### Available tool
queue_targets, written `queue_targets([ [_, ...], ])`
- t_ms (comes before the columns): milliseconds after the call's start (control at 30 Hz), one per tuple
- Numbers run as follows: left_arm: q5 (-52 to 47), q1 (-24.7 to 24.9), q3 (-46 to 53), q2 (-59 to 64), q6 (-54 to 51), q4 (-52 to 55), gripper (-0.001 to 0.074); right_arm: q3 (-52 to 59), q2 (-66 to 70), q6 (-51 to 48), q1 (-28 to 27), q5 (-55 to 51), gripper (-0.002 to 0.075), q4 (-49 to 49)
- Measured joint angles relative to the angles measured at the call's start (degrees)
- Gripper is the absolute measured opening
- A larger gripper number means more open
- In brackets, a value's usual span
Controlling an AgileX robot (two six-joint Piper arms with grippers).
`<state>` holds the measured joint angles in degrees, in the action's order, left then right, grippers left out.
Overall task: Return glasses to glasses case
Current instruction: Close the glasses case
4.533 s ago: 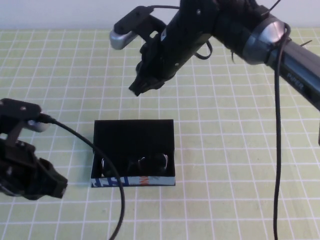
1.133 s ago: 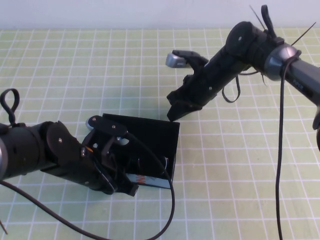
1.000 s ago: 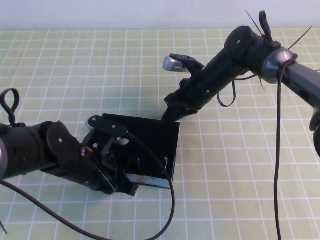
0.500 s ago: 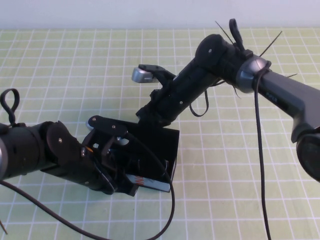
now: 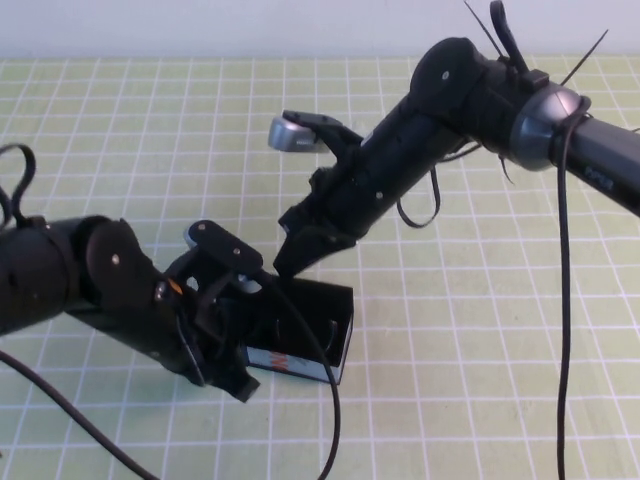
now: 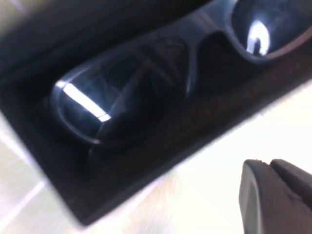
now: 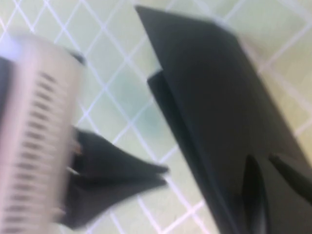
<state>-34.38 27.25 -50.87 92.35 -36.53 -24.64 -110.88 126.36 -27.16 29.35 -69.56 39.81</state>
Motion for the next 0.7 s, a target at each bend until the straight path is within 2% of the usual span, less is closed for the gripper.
queue_targets([
  [200,-11.2,0.0,-6.6,-4.4,8.4,13.9,-0.0003,5.8,-1.8,-0.1,1.8,0.0,-0.0018,-0.4],
  [333,-15.2,0.0,-9.6,-8.1,13.7,21.2,-0.0003,7.4,-1.8,-1.2,3.7,0.0,-0.0018,-0.4],
  [700,-21.5,0.0,-10.1,-20.7,18.3,25.1,-0.0003,8.6,-0.4,-0.6,4.5,3.2,-0.0018,-4.8],
])
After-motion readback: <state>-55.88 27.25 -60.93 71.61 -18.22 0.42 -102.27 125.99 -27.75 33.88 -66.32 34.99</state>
